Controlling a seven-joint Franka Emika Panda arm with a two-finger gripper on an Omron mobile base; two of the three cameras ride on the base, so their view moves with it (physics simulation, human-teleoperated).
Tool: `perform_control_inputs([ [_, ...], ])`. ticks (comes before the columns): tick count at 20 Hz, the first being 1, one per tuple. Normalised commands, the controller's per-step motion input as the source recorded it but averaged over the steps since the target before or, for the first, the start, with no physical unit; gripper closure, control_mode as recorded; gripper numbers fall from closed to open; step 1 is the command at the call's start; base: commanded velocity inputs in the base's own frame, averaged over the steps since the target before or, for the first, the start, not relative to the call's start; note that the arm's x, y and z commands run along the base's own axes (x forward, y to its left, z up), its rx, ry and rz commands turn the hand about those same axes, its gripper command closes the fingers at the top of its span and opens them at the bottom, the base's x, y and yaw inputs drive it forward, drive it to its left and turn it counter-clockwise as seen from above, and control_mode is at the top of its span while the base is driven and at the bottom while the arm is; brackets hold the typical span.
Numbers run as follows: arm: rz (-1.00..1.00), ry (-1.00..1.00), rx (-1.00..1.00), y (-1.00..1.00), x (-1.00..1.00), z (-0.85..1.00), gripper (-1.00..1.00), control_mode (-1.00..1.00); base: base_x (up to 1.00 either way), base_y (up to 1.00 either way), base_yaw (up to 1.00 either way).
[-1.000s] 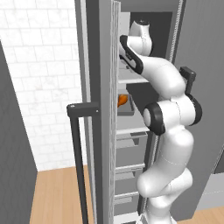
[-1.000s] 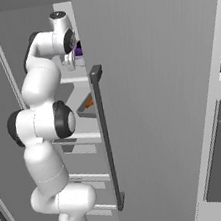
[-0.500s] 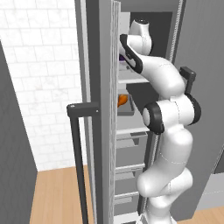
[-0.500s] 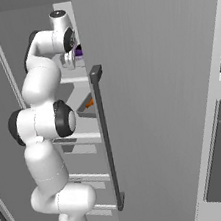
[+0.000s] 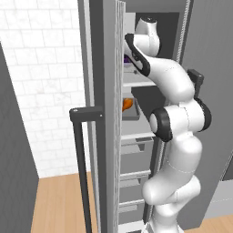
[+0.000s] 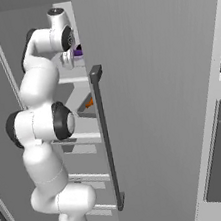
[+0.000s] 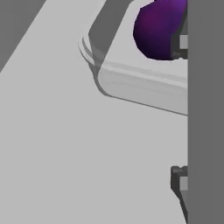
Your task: Take the meat container that has the chicken drumstick and place it on the second highest rack of the freezer. Then take the vegetable container that has the eggplant and avocado and place it on the highest rack of the freezer.
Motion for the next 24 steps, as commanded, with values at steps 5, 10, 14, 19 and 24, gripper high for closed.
perform_control_inputs([
  [5,0.0,-0.34,0.0,0.0,-0.79,0.0,-1.0,-1.0,0.0,0.0,0.0],
  [10,0.0,-0.37,0.0,0.0,-0.72,-0.18,-1.0,-1.0,0.0,0.0,0.0],
  [14,-0.01,-0.32,0.03,0.0,-0.91,0.08,-1.0,-1.0,0.0,0.0,0.0],
  [19,-0.08,-0.07,0.1,-0.18,-1.0,0.62,-1.0,-1.0,0.0,0.0,0.0],
  [24,-0.1,0.05,0.12,-0.23,-1.0,0.39,-1.0,-1.0,0.0,0.0,0.0],
])
